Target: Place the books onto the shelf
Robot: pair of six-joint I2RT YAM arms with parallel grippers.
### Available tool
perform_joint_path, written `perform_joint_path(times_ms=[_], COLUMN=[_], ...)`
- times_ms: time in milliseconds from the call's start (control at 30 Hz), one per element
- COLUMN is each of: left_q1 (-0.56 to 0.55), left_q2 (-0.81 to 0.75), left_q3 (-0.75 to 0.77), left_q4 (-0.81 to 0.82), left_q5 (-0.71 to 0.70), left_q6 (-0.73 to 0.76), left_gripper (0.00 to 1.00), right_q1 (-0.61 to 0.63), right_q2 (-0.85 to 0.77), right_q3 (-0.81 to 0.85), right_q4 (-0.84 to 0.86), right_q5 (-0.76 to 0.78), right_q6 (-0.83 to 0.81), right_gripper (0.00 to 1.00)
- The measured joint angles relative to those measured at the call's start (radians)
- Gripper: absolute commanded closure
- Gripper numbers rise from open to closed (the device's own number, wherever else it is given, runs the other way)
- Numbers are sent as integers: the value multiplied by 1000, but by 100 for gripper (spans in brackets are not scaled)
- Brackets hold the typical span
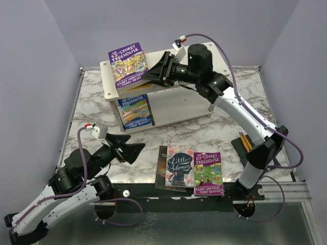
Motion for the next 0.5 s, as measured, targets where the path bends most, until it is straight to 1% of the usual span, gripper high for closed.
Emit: perform_joint_path(times_ms=[200, 500], left_q1=[0, 0], left_q2=[1, 3], left_q3=[0, 0], left_q4=[0, 0], left_q5=[-3, -6], left_q6=[0, 0], left_gripper=[1, 1], right_q1=[0, 0], right_q2=[-41, -110], right_q3=[-8, -13], right_q4=[-34, -81], right_q5=[58, 179], right_q6=[-45, -134], right_gripper=[48, 48])
